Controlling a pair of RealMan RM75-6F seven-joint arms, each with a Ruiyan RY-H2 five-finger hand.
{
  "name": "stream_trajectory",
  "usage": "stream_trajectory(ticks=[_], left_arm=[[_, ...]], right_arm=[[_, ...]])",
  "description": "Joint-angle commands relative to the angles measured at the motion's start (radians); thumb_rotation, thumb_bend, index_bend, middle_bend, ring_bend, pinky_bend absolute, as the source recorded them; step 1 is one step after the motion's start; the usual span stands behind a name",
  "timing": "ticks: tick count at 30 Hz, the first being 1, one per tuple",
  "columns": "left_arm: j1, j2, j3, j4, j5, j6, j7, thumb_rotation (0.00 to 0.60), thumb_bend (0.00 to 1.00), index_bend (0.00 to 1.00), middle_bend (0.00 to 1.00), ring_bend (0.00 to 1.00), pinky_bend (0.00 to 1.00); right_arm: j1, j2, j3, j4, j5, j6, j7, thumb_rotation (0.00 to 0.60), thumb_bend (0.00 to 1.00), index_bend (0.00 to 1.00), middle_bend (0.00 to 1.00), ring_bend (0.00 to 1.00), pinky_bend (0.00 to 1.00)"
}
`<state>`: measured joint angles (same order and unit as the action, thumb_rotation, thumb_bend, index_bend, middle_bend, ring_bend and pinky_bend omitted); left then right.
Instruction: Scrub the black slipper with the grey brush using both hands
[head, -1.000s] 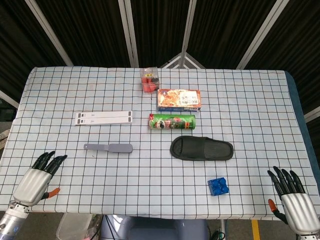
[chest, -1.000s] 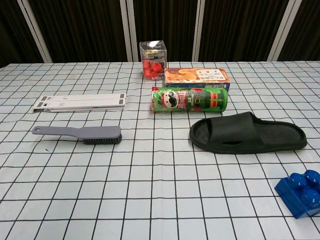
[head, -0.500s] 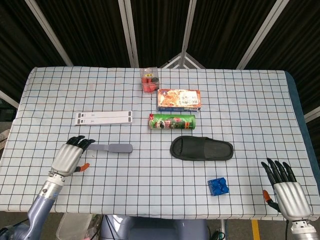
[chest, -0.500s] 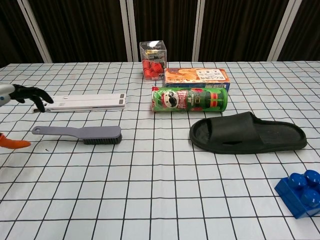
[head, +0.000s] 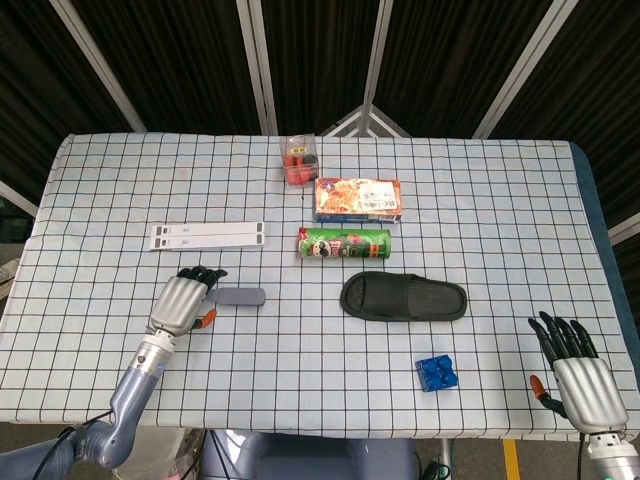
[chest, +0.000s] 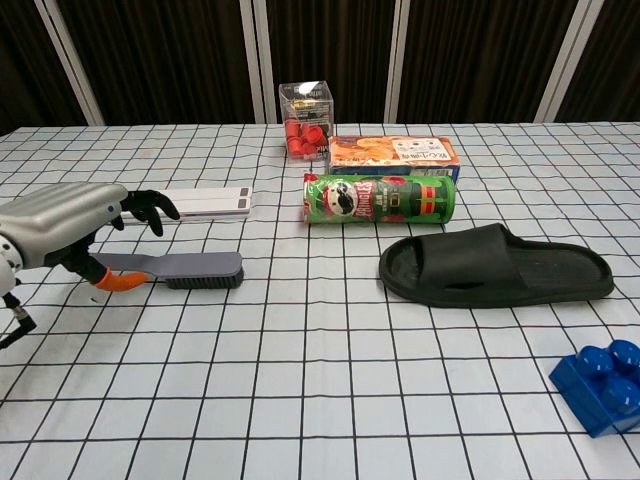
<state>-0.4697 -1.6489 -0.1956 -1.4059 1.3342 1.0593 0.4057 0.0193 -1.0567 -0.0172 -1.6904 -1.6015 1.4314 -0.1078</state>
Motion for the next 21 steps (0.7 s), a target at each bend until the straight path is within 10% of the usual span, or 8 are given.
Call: stream_trajectory(ticks=[1,21], left_arm=[[-0.03,-0.021,-0.017,0.01,-0.03,-0.027,0.01,0.6,0.37,0.22,0.31,0.23,0.29],[-0.101,-0.081,0.004,0.013,-0.096,-0.048,0.081,0.6,0.31,0.23,0.32,0.24,0.3]], right_arm=[[-0.002,0.005,-0.002,0.0,-0.002,0.005,0.006,0.6,0.44,0.0,0.0,0.0,0.0],[-0.003,0.012,-0.009,-0.002,-0.008,0.023,0.02,0.6,0.44,0.0,0.0,0.0,0.0]])
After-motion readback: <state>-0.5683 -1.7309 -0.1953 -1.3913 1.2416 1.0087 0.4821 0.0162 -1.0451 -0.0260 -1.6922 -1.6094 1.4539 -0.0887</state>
